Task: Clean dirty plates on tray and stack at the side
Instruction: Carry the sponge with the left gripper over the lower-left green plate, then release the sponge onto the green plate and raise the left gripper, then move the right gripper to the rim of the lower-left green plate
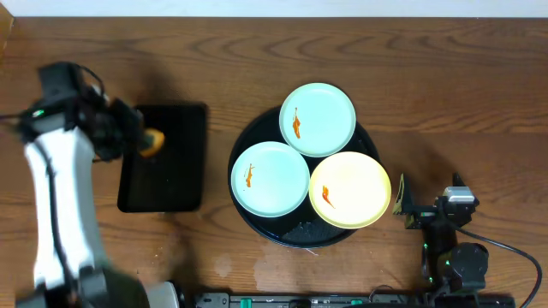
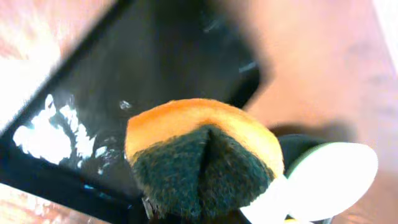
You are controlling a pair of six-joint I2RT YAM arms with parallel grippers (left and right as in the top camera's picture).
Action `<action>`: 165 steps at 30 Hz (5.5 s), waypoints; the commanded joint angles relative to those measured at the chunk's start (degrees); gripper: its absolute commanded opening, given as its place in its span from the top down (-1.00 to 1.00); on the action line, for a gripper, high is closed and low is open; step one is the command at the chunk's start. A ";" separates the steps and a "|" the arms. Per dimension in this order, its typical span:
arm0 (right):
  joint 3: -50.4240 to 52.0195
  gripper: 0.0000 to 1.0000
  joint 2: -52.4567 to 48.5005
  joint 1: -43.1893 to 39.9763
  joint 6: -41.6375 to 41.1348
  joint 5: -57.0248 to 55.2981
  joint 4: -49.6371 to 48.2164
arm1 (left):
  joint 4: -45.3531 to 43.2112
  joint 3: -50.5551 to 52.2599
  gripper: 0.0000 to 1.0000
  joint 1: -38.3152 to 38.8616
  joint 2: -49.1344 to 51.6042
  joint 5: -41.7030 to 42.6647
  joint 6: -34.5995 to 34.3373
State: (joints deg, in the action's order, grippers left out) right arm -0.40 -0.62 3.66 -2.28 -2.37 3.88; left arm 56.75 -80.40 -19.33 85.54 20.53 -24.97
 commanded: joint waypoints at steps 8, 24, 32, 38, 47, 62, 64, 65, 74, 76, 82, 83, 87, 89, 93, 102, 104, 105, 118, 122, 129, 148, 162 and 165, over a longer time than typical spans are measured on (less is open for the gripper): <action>0.09 -0.98 0.31 -0.26 0.66 -0.37 0.20 | -0.09 -3.89 0.85 3.02 -21.99 0.83 2.03; 0.09 -0.98 0.31 -0.26 0.66 -0.39 0.20 | -2.25 7.39 0.85 34.82 1.38 1.99 2.01; 0.09 -0.99 0.31 -0.26 0.66 -0.37 0.20 | -3.52 7.39 0.85 39.89 13.70 -2.19 0.24; 0.09 -0.98 0.31 -0.26 0.66 -0.39 0.20 | -4.02 7.39 0.85 42.91 18.86 -2.19 0.28; 0.09 -0.98 0.31 -0.26 0.66 -0.39 0.20 | -7.80 7.41 0.74 45.94 19.10 -4.04 0.28; 0.09 -0.99 0.31 -0.26 0.66 -0.37 0.20 | -2.01 1.62 -0.23 44.28 16.79 -6.25 0.76; 0.09 -0.98 0.31 -0.26 0.66 -0.37 0.20 | 1.22 -1.99 -0.22 42.93 14.64 -6.27 0.81; 0.09 -0.98 0.31 -0.26 0.66 -0.37 0.20 | 2.60 -3.74 -0.23 42.03 13.33 -6.29 1.01; 0.09 -0.98 0.31 -0.26 0.66 -0.37 0.20 | 8.22 -7.41 -0.31 30.58 -1.03 -9.60 2.45; 0.09 -0.99 0.31 -0.26 0.66 -0.37 0.20 | 10.54 -7.32 -0.37 28.52 -2.43 -13.00 2.45; 0.09 -0.98 0.31 -0.26 2.84 -3.93 -0.72 | 15.17 -6.80 -0.64 25.83 -2.78 -19.69 2.45; 0.09 -0.98 0.31 -0.26 2.80 -5.31 -0.90 | 15.23 -6.43 -0.64 25.81 -2.78 -20.24 2.47; 0.09 -0.99 0.31 -0.26 2.78 -7.19 -0.66 | 15.32 -5.31 -0.66 25.81 -2.71 -20.46 2.47; 0.09 -0.98 0.31 -0.26 2.78 -7.21 -0.66 | 15.89 -5.31 -0.67 25.83 -2.71 -21.24 2.47; 0.09 -0.99 0.31 -0.24 -3.91 -1.53 -13.14 | 16.28 -5.31 -0.67 25.83 -2.71 -22.80 2.47; 0.09 -0.99 0.31 -0.24 -20.83 13.09 -24.13 | 16.33 -5.31 -0.68 25.83 -2.71 -22.75 2.47; 0.09 -0.98 0.31 -0.24 -24.94 15.21 -28.94 | 16.37 -5.31 -0.68 25.83 -2.71 -22.75 2.47; 0.09 -0.99 0.31 -0.24 -25.11 16.22 -31.50 | 16.37 -5.31 -0.68 25.83 -2.71 -22.73 2.45; -36.65 -0.99 -18.97 -0.24 0.13 19.58 2.73 | 16.17 -5.31 -0.69 25.83 -2.71 -22.73 2.43; -58.12 -0.99 -36.09 -0.24 5.68 27.63 24.81 | 15.91 -5.31 -0.69 25.83 -2.71 -22.73 2.43; -79.01 -0.98 -56.06 -0.24 5.99 56.30 41.20 | 15.96 -5.31 -0.69 25.83 -2.71 -22.73 2.43; -100.52 -0.97 -92.15 21.09 -7.93 16.04 63.06 | 16.31 -5.31 -0.70 25.83 -2.71 -22.71 1.97; -100.37 -0.22 -114.49 30.97 -12.37 8.59 63.14 | 16.31 -5.31 -0.70 25.83 -2.71 -22.71 1.99; -100.37 -0.18 -117.63 31.39 -12.39 8.57 64.06 | 16.31 -5.31 -0.70 25.83 -2.71 -22.71 1.99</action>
State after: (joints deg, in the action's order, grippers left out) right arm -100.01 -116.60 34.68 -13.43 7.84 67.51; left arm 73.03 -85.84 6.74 82.52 -1.69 -23.09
